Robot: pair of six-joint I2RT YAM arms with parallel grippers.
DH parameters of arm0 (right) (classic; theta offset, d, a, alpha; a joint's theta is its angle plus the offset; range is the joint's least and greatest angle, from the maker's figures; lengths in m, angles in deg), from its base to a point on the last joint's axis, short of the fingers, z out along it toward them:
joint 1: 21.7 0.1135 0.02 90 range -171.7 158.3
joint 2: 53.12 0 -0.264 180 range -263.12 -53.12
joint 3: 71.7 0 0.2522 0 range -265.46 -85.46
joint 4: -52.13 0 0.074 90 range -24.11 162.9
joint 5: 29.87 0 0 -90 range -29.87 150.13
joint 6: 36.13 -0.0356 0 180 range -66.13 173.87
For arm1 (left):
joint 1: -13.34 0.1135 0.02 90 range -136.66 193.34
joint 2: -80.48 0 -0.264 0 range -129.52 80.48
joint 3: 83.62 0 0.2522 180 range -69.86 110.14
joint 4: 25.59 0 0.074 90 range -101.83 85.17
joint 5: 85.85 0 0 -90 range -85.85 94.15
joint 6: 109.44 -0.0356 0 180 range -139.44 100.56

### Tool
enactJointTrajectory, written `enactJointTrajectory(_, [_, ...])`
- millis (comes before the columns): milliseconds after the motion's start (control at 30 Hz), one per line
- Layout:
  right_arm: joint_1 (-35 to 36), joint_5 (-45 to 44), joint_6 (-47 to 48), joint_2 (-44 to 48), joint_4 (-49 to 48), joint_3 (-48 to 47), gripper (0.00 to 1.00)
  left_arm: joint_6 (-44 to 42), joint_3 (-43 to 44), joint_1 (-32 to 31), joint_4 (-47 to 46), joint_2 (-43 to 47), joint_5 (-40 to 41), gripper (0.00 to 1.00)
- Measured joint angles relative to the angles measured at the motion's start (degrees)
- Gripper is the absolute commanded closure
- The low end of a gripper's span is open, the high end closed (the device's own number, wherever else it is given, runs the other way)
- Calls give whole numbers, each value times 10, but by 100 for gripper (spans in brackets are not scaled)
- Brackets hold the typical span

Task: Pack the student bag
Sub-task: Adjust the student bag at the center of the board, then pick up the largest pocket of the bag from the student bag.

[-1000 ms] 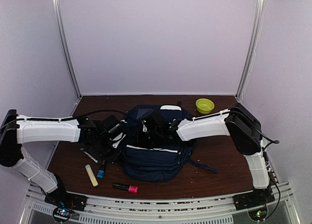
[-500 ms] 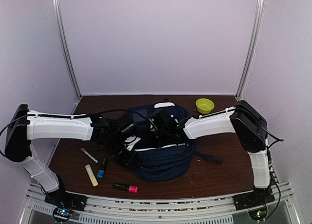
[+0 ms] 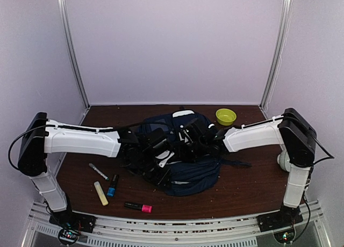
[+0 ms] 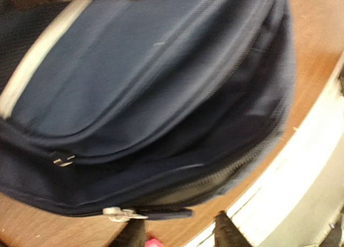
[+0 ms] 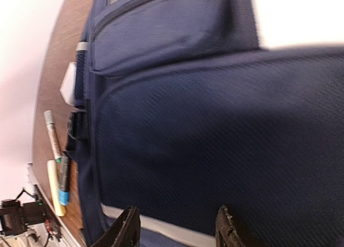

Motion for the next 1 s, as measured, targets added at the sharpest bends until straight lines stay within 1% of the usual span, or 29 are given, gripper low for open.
enactJointTrajectory(67, [0, -18, 7, 19, 29, 5, 48, -10, 7, -1, -5, -3, -15, 43])
enactJointTrajectory(167, [-3, -66, 15, 50, 64, 6, 47, -44, 14, -14, -26, -3, -61, 42])
enactJointTrajectory(300, [-6, -116, 27, 105, 106, 7, 47, -76, 16, -43, -48, 7, -112, 42])
enactJointTrajectory(400, [-6, -144, 33, 160, 133, 21, 47, -89, 6, -37, -51, 36, -122, 44])
enactJointTrajectory(467, [-6, -157, 38, 197, 150, 35, 46, -96, -15, -21, -55, 73, -120, 44])
enactJointTrajectory(600, [-3, -166, 48, 261, 176, 67, 45, -101, -74, 27, -59, 162, -94, 43])
enactJointTrajectory(633, [-1, -165, 53, 274, 180, 76, 44, -101, -93, 44, -59, 191, -78, 43])
enactJointTrajectory(767, [25, -141, 80, 309, 183, 93, 43, -98, -141, 90, -56, 254, -19, 43])
enactJointTrajectory(900, [78, -105, 104, 297, 169, 85, 43, -82, -185, 114, -56, 270, 29, 47])
enactJointTrajectory(1000, [116, -83, 112, 242, 165, 45, 43, -59, -209, 134, -57, 262, 55, 50])
